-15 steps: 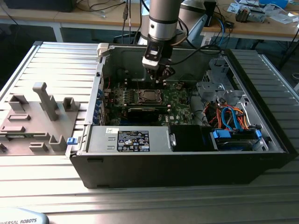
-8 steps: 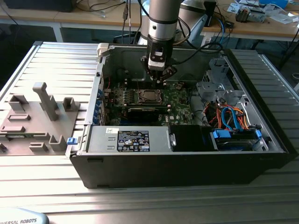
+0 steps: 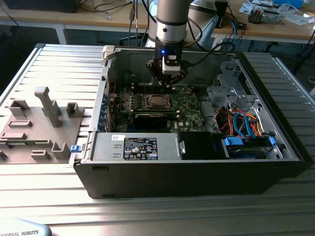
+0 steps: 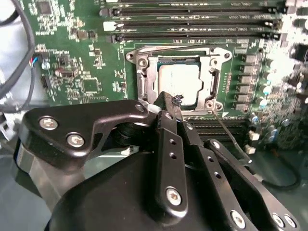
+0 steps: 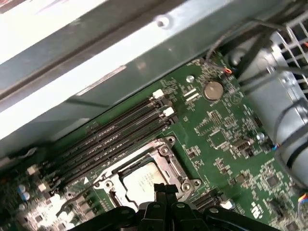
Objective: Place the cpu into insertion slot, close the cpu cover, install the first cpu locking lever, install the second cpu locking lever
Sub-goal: 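Install the first cpu locking lever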
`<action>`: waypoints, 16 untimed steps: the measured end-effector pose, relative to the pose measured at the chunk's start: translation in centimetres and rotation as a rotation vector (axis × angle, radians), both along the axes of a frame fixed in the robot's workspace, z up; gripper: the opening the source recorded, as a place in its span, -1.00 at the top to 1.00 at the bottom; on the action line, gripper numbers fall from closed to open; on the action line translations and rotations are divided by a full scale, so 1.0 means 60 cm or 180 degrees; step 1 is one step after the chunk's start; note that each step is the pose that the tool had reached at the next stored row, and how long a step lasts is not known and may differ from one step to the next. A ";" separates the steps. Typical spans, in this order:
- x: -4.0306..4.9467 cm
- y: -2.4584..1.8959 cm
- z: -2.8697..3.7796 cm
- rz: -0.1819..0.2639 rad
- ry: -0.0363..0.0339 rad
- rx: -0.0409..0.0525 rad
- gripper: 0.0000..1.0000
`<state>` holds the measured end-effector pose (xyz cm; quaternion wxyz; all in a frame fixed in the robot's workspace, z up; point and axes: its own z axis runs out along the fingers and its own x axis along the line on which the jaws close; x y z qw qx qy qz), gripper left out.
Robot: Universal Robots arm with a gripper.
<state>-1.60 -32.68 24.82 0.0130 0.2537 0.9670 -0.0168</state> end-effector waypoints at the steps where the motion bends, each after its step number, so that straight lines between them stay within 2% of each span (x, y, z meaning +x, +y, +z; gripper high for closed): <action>1: 0.000 0.0000 0.000 0.0095 0.0000 0.0000 0.79; 6: 0.000 -0.0001 -0.001 0.0448 0.0000 0.0000 0.79; 7: 0.000 -0.0001 -0.002 0.0545 0.0000 -0.0001 0.79; 8: 0.000 -0.0001 -0.003 0.0724 0.0000 0.0000 0.79; 16: -0.001 0.0000 -0.005 0.1259 0.0000 0.0000 0.79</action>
